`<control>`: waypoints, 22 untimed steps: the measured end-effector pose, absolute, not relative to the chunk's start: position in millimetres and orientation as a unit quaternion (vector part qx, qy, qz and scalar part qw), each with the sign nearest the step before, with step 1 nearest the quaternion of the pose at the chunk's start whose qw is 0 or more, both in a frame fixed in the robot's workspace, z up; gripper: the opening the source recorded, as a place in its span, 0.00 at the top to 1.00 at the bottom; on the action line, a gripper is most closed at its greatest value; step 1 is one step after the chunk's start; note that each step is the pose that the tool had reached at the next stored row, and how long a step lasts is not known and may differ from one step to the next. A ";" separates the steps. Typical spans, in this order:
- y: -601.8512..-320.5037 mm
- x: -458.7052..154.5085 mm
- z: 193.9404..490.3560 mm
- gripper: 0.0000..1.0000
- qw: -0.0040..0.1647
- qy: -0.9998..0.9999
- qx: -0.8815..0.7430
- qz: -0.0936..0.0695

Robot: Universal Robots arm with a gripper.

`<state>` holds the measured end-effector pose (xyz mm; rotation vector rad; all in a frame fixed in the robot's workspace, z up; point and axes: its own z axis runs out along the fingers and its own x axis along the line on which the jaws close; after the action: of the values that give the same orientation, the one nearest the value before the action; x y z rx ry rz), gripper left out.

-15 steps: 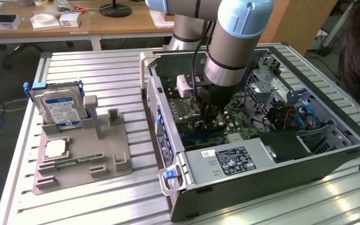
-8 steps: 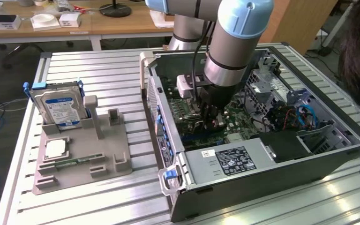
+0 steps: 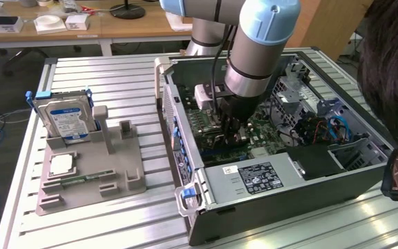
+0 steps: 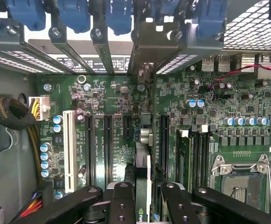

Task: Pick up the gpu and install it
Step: 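Insert the gpu into the slot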

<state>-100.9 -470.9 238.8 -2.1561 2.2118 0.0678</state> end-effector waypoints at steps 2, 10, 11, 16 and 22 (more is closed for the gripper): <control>-470.9 -101.2 238.4 0.74 0.026 0.716 -0.698 0.022; -470.8 -101.2 238.2 0.74 0.026 0.716 -0.698 0.022; -470.8 -101.2 238.3 0.74 0.026 0.716 -0.698 0.022; -470.8 -101.2 238.3 0.74 0.026 0.716 -0.698 0.022; -470.9 -101.2 234.5 0.74 0.026 0.716 -0.698 0.022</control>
<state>-101.2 -470.9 234.5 -2.1564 2.2116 0.0678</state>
